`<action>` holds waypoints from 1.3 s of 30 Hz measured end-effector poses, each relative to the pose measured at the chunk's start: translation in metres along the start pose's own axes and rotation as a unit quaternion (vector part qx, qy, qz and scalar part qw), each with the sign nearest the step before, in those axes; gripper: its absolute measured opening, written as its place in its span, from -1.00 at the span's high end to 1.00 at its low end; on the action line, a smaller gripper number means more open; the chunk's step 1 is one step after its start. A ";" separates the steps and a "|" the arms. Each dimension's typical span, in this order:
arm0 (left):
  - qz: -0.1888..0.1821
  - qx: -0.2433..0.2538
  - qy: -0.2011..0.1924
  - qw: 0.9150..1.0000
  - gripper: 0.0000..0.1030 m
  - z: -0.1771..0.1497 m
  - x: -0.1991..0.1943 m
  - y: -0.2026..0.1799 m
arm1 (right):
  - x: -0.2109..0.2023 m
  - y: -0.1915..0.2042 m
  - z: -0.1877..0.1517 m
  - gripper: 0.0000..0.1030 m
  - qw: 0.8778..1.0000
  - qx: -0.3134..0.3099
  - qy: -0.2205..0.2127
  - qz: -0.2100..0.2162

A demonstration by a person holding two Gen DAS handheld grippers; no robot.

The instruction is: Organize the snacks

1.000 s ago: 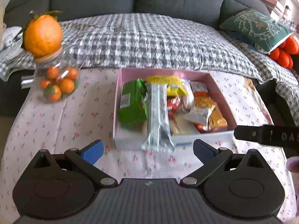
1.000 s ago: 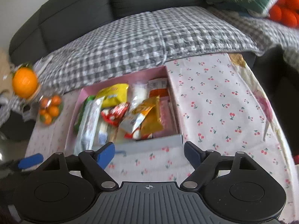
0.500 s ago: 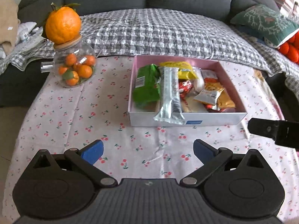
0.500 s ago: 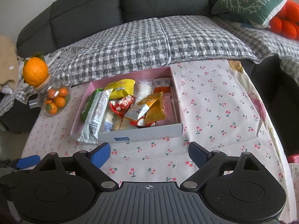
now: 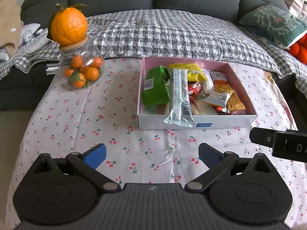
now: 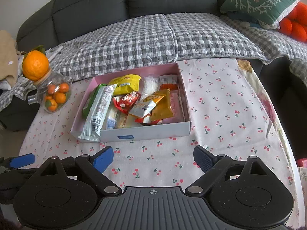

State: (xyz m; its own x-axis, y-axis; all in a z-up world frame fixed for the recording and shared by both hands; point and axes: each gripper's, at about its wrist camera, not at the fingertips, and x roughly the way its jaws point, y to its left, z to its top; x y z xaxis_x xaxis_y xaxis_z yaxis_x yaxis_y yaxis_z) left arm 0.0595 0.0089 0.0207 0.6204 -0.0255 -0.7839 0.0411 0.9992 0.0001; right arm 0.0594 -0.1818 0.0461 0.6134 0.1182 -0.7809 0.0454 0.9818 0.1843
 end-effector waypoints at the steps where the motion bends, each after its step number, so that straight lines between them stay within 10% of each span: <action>1: 0.000 0.001 0.000 1.000 -0.99 0.000 0.000 0.000 | 0.000 0.000 0.000 -0.80 1.000 0.000 0.000 0.000; 39: 0.007 0.013 -0.006 1.000 -0.99 0.000 -0.004 0.001 | 0.002 0.001 0.000 -0.81 1.000 -0.001 0.004 0.000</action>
State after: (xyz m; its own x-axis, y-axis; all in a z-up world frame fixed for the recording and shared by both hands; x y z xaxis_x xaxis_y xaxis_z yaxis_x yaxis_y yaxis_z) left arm 0.0573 0.0102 0.0238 0.6304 -0.0114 -0.7762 0.0527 0.9982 0.0281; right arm 0.0606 -0.1804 0.0442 0.6065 0.1191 -0.7861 0.0445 0.9821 0.1830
